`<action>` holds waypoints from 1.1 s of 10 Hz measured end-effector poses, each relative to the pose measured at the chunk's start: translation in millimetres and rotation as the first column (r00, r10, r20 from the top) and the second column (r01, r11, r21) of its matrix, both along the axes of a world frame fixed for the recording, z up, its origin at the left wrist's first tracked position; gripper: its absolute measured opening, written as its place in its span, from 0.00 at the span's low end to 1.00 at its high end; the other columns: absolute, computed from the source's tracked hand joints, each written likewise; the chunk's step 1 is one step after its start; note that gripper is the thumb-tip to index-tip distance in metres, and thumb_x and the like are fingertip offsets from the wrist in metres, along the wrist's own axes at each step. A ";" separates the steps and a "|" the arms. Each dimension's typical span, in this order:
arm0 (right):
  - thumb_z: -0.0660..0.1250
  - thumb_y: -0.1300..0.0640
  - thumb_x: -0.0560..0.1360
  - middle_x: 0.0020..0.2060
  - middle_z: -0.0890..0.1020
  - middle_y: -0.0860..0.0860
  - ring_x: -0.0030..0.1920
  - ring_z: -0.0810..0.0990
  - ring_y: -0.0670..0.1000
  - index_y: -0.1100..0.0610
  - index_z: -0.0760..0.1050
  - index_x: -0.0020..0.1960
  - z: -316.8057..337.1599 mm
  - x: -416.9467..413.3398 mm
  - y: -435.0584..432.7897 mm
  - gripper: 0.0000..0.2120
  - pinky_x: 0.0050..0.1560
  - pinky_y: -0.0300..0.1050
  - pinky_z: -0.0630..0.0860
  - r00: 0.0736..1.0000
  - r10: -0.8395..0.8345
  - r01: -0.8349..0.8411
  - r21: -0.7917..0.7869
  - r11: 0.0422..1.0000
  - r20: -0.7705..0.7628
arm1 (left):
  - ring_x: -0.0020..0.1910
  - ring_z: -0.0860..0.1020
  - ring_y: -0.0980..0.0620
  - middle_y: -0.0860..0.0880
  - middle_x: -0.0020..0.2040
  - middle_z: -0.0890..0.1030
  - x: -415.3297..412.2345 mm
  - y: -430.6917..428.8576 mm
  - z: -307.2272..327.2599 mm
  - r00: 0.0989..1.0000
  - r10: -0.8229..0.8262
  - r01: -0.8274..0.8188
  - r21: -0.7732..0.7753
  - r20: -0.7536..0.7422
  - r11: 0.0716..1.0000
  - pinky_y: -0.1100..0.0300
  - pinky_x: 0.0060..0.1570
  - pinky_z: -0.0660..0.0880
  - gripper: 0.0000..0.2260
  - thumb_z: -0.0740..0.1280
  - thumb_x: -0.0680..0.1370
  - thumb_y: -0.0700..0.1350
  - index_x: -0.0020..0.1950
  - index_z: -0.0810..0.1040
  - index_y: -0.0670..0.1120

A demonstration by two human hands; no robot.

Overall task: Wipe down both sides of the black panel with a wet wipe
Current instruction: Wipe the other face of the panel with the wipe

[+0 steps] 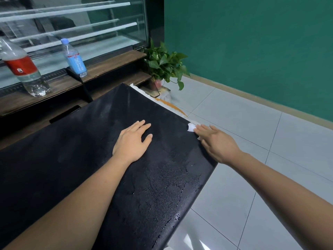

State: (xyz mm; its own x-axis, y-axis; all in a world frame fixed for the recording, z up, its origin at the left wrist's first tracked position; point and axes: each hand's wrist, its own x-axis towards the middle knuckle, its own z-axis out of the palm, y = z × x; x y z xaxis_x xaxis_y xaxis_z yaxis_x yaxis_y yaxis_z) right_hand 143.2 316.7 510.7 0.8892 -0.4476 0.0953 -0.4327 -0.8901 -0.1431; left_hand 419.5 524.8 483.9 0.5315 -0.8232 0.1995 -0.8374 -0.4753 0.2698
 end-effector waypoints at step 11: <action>0.57 0.57 0.88 0.80 0.66 0.42 0.81 0.59 0.42 0.51 0.67 0.81 -16.2 -60.6 32.2 0.22 0.83 0.52 0.54 0.966 0.180 -0.214 0.181 0.960 0.187 | 0.82 0.57 0.60 0.60 0.82 0.64 0.3 0.1 -1.1 1.000 0.002 -0.002 0.005 0.011 1.000 0.53 0.79 0.58 0.24 0.54 0.84 0.64 0.80 0.67 0.61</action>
